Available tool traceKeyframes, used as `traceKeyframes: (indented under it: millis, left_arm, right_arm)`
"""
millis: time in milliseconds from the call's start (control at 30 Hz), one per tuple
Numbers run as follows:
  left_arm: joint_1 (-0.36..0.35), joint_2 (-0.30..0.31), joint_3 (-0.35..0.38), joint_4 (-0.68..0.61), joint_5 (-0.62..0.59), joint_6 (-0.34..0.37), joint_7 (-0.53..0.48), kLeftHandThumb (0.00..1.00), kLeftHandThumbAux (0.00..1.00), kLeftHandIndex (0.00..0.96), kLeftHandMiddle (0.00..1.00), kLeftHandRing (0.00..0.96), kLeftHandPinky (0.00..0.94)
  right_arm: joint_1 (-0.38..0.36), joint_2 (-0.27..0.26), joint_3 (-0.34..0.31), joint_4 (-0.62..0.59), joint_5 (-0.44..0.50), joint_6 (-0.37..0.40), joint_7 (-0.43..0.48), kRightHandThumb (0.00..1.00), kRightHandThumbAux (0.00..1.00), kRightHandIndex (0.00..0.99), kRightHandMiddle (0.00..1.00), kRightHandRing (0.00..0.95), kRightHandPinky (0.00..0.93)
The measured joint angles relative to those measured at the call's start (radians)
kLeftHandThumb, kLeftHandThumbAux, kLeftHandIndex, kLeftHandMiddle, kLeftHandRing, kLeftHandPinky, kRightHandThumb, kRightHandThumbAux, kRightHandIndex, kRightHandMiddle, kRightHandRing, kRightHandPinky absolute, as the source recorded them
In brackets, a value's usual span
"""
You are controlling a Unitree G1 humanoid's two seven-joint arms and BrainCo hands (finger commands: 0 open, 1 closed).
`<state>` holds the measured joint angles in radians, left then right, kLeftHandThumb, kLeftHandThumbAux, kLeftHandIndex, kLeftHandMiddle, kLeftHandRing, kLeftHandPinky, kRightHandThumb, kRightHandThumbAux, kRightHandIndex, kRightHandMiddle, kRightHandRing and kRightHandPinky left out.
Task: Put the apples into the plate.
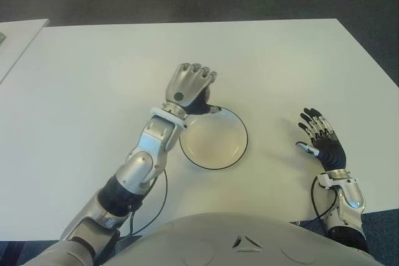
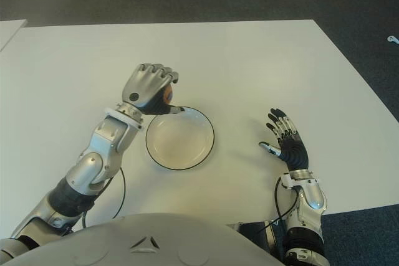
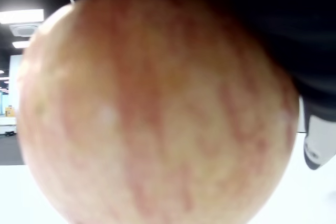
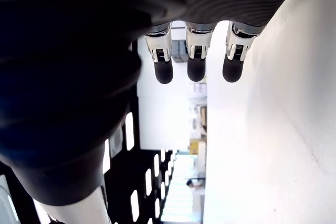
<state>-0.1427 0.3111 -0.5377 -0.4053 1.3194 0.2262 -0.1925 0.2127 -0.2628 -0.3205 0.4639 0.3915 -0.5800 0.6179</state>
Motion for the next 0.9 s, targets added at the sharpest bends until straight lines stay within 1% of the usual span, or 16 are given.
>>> traceKeyframes:
  millis: [133, 267, 600, 900]
  left_arm:
    - [0.020, -0.031, -0.024, -0.049, 0.029, -0.012, -0.012, 0.858, 0.663, 0.410, 0.532, 0.788, 0.739]
    - [0.040, -0.051, -0.030, -0.077, 0.027, -0.041, -0.012, 0.858, 0.663, 0.410, 0.531, 0.793, 0.750]
    - [0.055, -0.055, -0.021, -0.094, -0.030, -0.109, -0.020, 0.858, 0.663, 0.409, 0.534, 0.813, 0.772]
    - [0.057, -0.064, -0.029, -0.071, -0.045, -0.143, -0.041, 0.858, 0.664, 0.407, 0.536, 0.819, 0.778]
  right_arm:
    - [0.000, 0.000, 0.001, -0.002, 0.000, -0.002, 0.003, 0.000, 0.862, 0.015, 0.000, 0.000, 0.017]
    - [0.000, 0.000, 0.001, -0.001, 0.001, -0.003, 0.005, 0.000, 0.861, 0.012, 0.000, 0.000, 0.016]
    - [0.001, 0.000, 0.003, 0.000, -0.002, -0.002, -0.009, 0.000, 0.855, 0.001, 0.000, 0.000, 0.002]
    - [0.006, 0.000, 0.014, -0.013, -0.027, 0.003, -0.068, 0.000, 0.831, 0.000, 0.000, 0.000, 0.000]
